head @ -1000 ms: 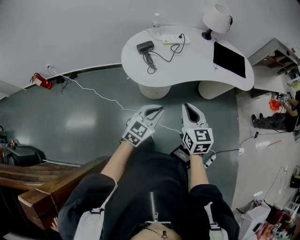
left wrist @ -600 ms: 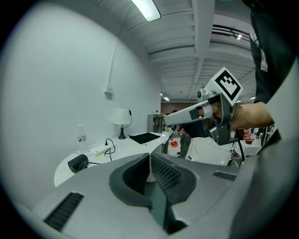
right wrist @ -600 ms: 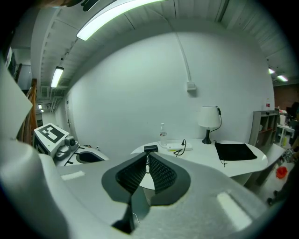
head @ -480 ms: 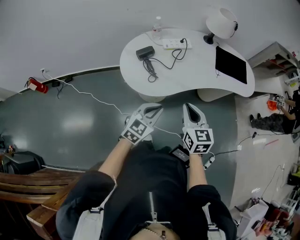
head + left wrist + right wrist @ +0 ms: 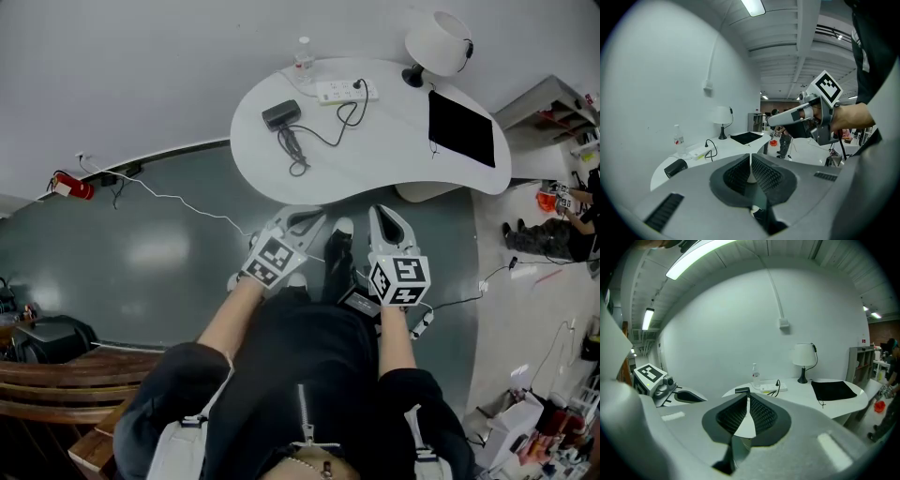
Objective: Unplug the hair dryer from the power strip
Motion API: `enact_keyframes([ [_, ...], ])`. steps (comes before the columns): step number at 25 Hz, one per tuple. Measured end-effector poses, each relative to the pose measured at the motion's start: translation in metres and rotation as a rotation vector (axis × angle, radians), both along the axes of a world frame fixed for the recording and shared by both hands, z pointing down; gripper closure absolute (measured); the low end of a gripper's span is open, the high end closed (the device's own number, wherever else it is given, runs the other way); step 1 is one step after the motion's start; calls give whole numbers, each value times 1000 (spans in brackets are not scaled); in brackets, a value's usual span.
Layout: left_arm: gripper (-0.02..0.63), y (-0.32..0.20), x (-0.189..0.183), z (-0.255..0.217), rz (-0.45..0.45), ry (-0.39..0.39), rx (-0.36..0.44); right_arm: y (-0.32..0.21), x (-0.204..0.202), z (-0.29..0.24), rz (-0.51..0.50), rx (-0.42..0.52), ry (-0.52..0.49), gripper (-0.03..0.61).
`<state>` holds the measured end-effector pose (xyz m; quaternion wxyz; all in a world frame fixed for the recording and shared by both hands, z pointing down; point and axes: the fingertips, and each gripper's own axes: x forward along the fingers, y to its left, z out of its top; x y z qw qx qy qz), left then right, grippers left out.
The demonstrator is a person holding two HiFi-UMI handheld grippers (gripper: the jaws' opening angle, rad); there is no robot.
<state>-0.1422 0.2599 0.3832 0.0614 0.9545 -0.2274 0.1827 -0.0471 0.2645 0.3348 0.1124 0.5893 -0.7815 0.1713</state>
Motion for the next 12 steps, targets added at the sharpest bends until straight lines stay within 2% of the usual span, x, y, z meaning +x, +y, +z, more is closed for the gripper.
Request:
enact_keyframes([
  [12, 595, -109, 43, 15, -82, -37, -19, -123, 42, 14, -85, -1, -37, 570],
])
